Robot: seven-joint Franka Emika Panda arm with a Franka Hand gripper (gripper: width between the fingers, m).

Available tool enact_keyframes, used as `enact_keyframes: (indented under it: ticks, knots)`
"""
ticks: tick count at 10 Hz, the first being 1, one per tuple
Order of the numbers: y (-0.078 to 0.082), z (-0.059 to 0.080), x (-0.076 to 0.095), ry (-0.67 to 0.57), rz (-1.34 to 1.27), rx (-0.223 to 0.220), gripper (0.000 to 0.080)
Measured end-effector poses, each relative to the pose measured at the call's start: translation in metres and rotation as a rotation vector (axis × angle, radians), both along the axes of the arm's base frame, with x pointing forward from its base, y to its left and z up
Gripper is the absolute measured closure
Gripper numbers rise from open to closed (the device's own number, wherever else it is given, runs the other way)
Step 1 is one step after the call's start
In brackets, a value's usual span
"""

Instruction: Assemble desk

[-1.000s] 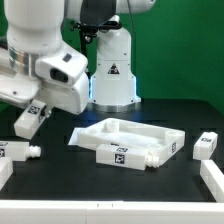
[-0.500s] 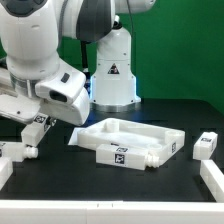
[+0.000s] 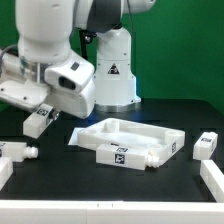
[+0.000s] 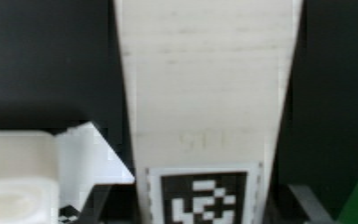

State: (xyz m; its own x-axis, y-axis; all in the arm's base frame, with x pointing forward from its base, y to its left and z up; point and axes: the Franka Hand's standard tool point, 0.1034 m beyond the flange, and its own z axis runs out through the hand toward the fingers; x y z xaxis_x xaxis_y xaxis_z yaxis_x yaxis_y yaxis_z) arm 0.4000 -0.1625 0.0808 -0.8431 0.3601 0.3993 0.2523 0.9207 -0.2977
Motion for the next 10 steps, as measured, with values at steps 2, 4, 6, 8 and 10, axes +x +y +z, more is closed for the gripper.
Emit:
enact_keyframes:
  ticks: [2,4,6,8,10]
  knots:
    - [0.007,0.007,-0.012,-0.017,-0.013,-0.038,0.0513]
    - [0.006,0.006,-0.012,-0.015,-0.014,-0.037,0.0513]
    - [0.013,0.003,-0.006,-0.105,-0.097,-0.146,0.0513]
    - [0.027,-0.018,-0.020,-0.153,-0.106,-0.272,0.0513]
    - [0.031,-0.026,-0.024,-0.136,-0.109,-0.273,0.0513]
